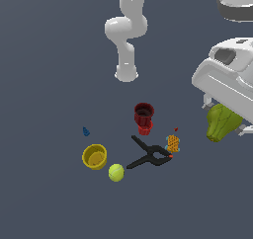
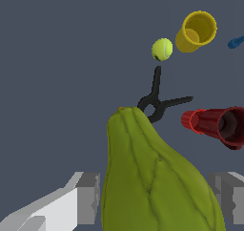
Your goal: Pick up a designated object from a clutter of objects.
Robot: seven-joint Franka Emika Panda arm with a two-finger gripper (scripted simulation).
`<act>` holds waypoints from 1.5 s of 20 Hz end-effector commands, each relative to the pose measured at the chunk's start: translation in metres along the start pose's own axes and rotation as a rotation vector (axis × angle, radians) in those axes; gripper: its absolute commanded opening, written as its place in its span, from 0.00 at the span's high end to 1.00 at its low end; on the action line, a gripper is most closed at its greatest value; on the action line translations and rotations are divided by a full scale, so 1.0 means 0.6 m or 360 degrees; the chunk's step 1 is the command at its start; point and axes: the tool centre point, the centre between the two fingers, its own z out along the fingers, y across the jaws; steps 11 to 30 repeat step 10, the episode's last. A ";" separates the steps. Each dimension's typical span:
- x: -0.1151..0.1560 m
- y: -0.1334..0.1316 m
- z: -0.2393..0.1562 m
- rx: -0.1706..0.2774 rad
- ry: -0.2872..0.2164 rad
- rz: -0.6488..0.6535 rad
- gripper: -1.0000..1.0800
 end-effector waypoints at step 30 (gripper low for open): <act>-0.006 -0.011 -0.031 0.0002 0.0001 0.0001 1.00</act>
